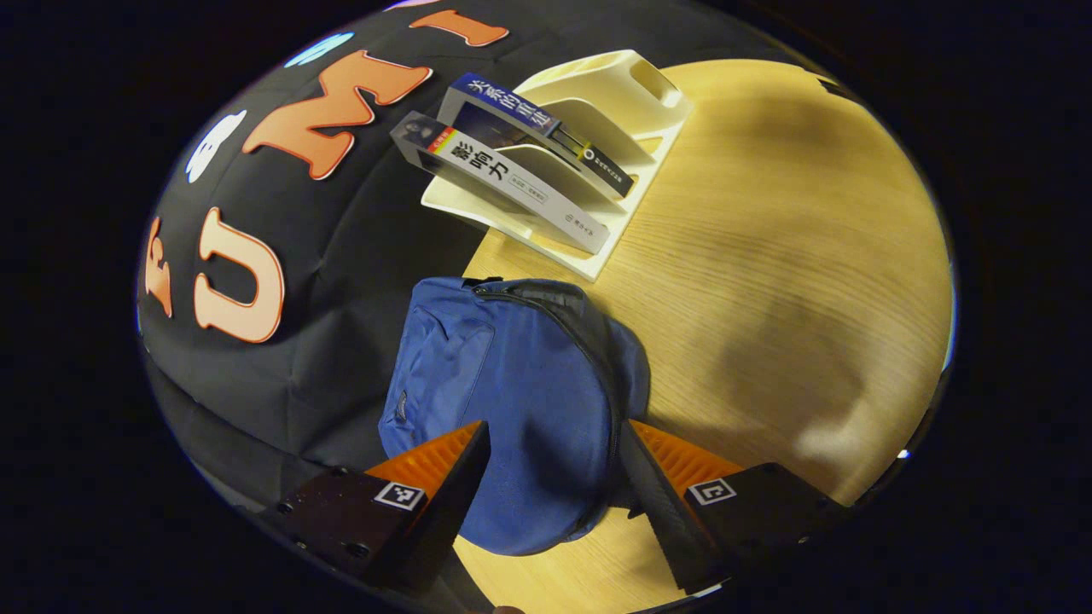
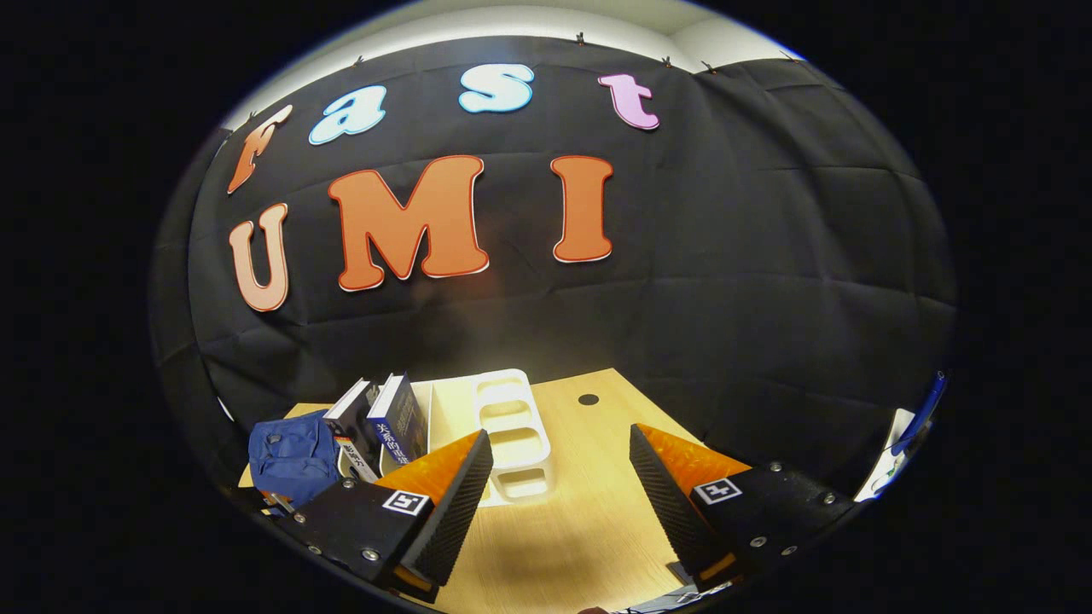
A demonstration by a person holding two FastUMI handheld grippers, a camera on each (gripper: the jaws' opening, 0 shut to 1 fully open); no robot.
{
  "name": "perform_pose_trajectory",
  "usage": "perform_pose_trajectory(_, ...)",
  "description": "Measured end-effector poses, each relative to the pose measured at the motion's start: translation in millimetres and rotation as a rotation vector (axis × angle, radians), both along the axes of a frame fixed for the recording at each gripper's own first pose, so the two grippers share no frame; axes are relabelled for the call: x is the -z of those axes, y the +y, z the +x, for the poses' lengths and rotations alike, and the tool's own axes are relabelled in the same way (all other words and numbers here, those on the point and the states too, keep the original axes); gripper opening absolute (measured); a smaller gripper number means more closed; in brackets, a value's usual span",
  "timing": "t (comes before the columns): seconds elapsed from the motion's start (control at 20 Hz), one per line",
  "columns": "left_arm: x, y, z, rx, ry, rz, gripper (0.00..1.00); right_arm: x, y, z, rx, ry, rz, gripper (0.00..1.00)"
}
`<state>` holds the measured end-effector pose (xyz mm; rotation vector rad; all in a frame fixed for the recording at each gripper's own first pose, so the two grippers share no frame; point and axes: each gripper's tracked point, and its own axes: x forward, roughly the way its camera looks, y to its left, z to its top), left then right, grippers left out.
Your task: Open the schoolbag, grab two books from the bookshelf and put them into the schoolbag.
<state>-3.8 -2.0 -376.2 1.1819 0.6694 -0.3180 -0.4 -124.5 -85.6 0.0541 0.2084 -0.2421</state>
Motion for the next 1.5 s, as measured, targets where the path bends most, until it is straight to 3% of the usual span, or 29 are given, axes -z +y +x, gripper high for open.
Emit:
perform_pose_trajectory(0.2, 3.1, 5.6, 5.6, -0.014, 0.026, 0.002, 0.96, 2.7, 4.1, 6.5, -0.012, 0.005, 0.001, 0.96)
perform_pose_trajectory(0.55, -34.1, 4.0, 12.2, 0.027, 0.004, 0.002, 0.96, 5.2, 5.9, 8.8, -0.009, -0.008, 0.041, 0.97)
perform_pose_trajectory(0.75, -26.6, 9.2, 13.4, 0.001, 0.037, 0.001, 0.94, 6.0, 11.4, 9.3, -0.021, -0.010, 0.040, 0.97)
perform_pose_trajectory(0.95, -16.3, 5.4, 14.8, 0.011, 0.036, 0.008, 0.64, 2.9, 10.2, 5.6, -0.024, -0.013, 0.034, 0.97)
perform_pose_trajectory(1.05, -12.4, 6.5, 15.4, 0.010, 0.032, 0.014, 0.35, 2.8, 8.3, 6.0, -0.021, -0.013, 0.043, 0.96)
perform_pose_trajectory(1.2, -14.4, 13.4, 18.4, 0.012, 0.007, 0.065, 0.27, 2.7, 6.1, 3.8, -0.016, -0.012, 0.043, 0.96)
perform_pose_trajectory(1.25, -19.5, 12.6, 22.7, 0.018, -0.013, 0.054, 0.09, 3.2, 7.1, 4.4, -0.017, -0.010, 0.042, 0.96)
perform_pose_trajectory(1.3, -20.0, 9.8, 22.7, 0.020, -0.006, 0.029, 0.03, 3.7, 7.9, 4.4, -0.020, -0.007, 0.040, 0.96)
perform_pose_trajectory(1.5, -18.7, 11.0, 19.5, 0.025, 0.090, 0.013, 0.01, 5.1, 11.8, 3.3, -0.026, -0.007, 0.045, 0.96)
